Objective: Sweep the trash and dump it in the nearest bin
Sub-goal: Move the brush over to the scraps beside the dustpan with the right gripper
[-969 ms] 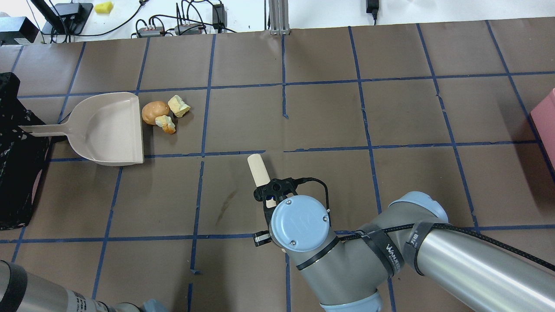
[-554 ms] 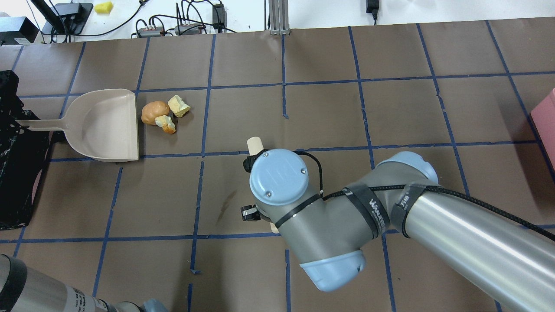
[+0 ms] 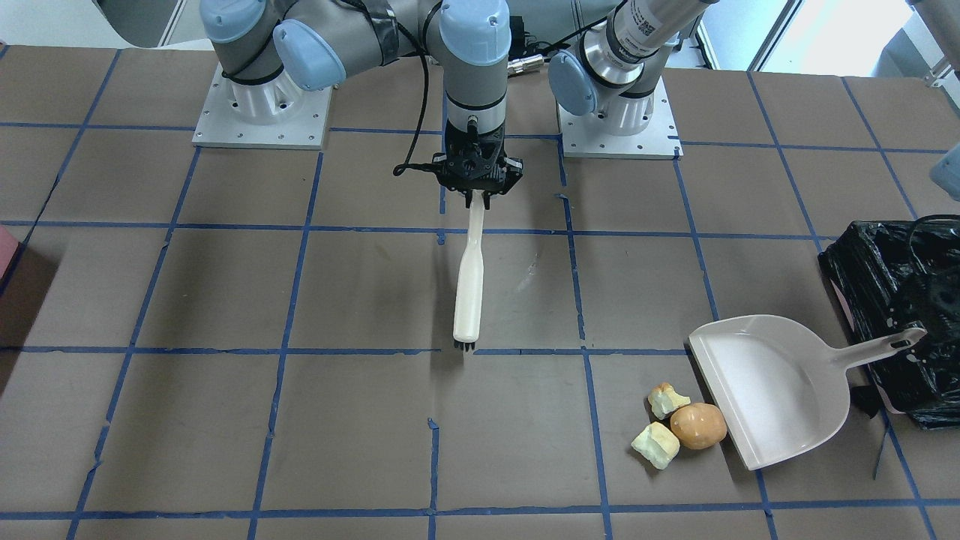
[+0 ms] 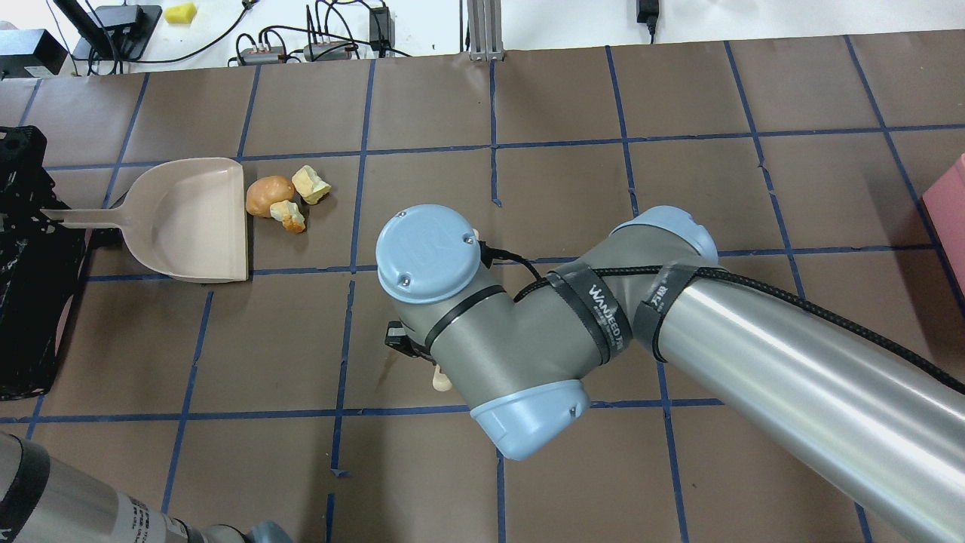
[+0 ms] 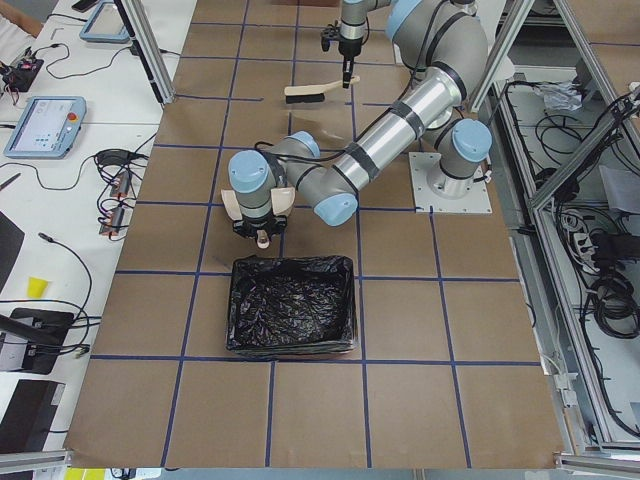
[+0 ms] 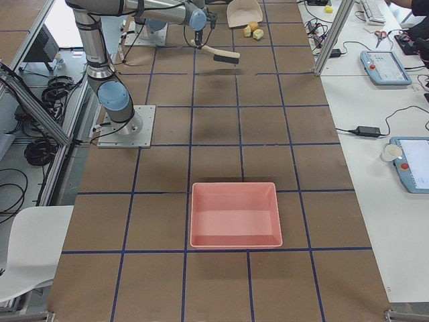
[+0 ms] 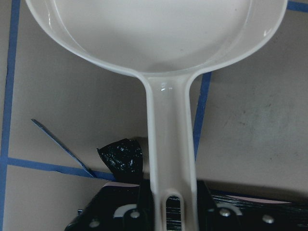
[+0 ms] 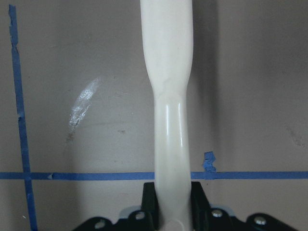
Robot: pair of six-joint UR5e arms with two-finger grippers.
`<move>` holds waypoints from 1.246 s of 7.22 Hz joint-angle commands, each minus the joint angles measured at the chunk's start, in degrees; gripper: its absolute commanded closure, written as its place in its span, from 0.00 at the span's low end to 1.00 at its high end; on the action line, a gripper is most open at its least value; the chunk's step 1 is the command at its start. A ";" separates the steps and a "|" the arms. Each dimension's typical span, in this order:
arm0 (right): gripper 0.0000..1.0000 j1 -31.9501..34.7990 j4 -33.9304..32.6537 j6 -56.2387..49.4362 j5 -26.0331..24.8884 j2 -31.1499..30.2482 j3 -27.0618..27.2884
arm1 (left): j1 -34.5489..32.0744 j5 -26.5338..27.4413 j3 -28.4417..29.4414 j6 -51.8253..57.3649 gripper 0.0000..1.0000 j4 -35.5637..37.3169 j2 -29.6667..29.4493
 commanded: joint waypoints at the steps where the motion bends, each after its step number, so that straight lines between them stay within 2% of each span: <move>1: 0.97 3.52 0.70 23.17 -0.12 7.29 -8.34 | -1.42 -1.08 -0.64 -0.11 0.96 0.01 -0.18; 2: 0.97 4.58 7.93 25.62 -0.64 13.17 -17.26 | -1.34 -1.09 -0.74 -0.20 0.96 0.27 -0.70; 3: 0.97 5.90 18.44 29.73 -1.26 21.23 -30.49 | -1.34 -1.09 -0.39 -0.29 0.96 0.62 -2.01; 4: 0.97 7.04 25.34 31.51 -2.83 27.93 -41.24 | -1.34 -1.09 -0.21 -0.37 0.96 0.62 -2.20; 5: 0.97 7.75 28.71 32.23 -2.93 32.17 -48.05 | -1.77 -1.09 -0.65 -0.90 0.96 0.62 -2.20; 9: 0.97 9.06 28.04 33.82 -2.66 39.04 -59.24 | -4.58 -1.17 -1.44 -2.31 0.96 0.62 -2.29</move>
